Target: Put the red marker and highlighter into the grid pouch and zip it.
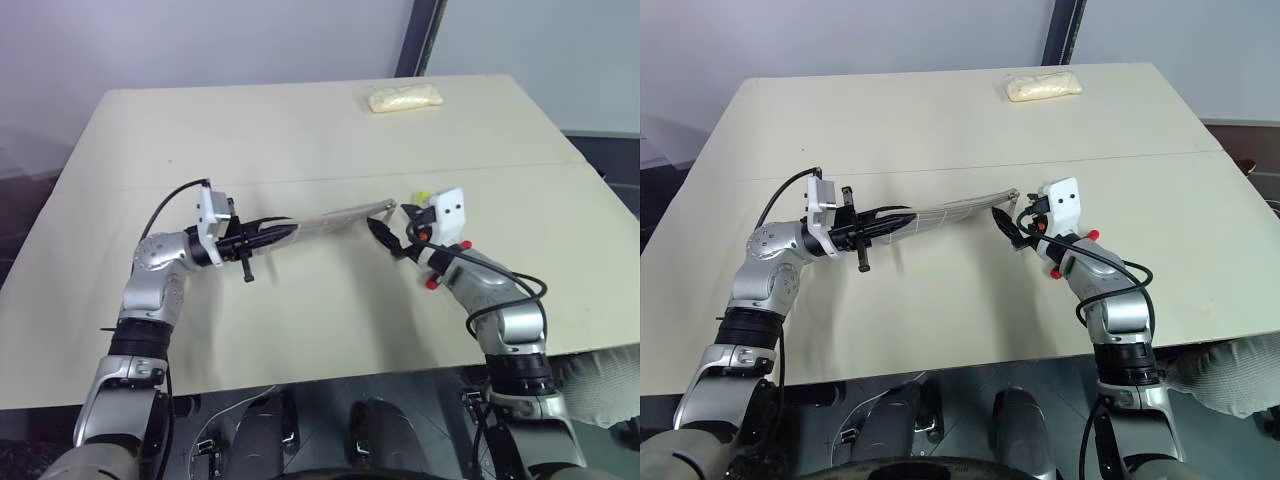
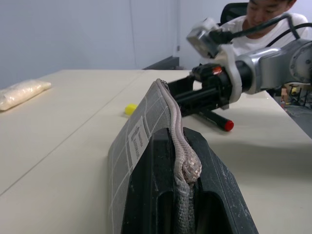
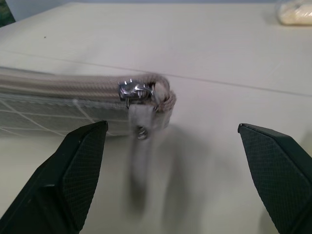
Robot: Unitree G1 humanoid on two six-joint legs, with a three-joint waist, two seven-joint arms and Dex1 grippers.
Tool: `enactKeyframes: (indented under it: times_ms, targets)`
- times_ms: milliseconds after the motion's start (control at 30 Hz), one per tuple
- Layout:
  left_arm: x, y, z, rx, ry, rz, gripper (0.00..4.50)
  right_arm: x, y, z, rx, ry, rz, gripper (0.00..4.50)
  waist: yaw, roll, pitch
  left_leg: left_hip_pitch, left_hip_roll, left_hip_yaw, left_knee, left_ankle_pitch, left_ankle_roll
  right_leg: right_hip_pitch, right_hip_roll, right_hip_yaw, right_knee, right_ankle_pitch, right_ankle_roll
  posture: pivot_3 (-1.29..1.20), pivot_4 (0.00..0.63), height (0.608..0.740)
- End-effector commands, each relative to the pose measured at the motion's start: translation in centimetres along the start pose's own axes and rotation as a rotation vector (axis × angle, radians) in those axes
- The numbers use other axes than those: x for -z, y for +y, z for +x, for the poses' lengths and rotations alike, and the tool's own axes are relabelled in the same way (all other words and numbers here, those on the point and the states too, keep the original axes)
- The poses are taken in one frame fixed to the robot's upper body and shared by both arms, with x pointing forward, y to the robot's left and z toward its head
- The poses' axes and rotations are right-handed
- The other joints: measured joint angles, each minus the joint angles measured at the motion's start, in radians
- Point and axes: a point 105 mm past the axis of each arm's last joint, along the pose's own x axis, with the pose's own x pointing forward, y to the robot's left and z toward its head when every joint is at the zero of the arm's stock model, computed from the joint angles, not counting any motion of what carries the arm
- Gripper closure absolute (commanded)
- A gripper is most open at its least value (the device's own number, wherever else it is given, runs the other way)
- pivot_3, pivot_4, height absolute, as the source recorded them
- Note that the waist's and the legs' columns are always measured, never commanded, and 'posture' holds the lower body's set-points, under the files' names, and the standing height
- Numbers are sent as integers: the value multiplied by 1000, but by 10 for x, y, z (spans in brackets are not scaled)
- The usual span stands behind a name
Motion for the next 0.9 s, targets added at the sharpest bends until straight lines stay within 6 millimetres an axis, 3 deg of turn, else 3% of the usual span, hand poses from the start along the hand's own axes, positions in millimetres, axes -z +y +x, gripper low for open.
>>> enactKeyframes:
  times_ms: [33,267,467,600,733,900]
  targets:
    - [-14,2,-2,3,-15,79,4500,-8,2,1,-23,-26,-6,943,0,0,0,0,0,0,0,0,0,0,0,0,0,0,0,0,150,740]
    - [-3,0,-5,6,41,143,4500,-7,7,-4,-42,-26,-3,4472,0,0,0,0,0,0,0,0,0,0,0,0,0,0,0,0,150,740]
    - [16,-5,2,53,147,340,4500,8,11,-12,-33,53,-76,4472,1,0,0,0,0,0,-1,0,0,-1,-1,0,0,0,0,0,150,740]
    - [35,-6,16,27,223,481,4500,17,22,-7,-49,96,-154,4472,1,0,0,0,0,0,-1,-1,0,-1,-1,0,-1,0,0,0,150,740]
    - [39,-9,30,-21,200,511,4500,29,52,3,-132,123,-193,4472,0,0,0,-1,0,0,-1,-1,0,-1,-1,0,-1,0,0,0,150,740]
    - [51,-21,46,-22,202,508,4500,24,110,15,-299,58,-160,4472,-2,0,0,0,1,0,-1,-1,1,-1,0,0,-1,0,0,0,150,740]
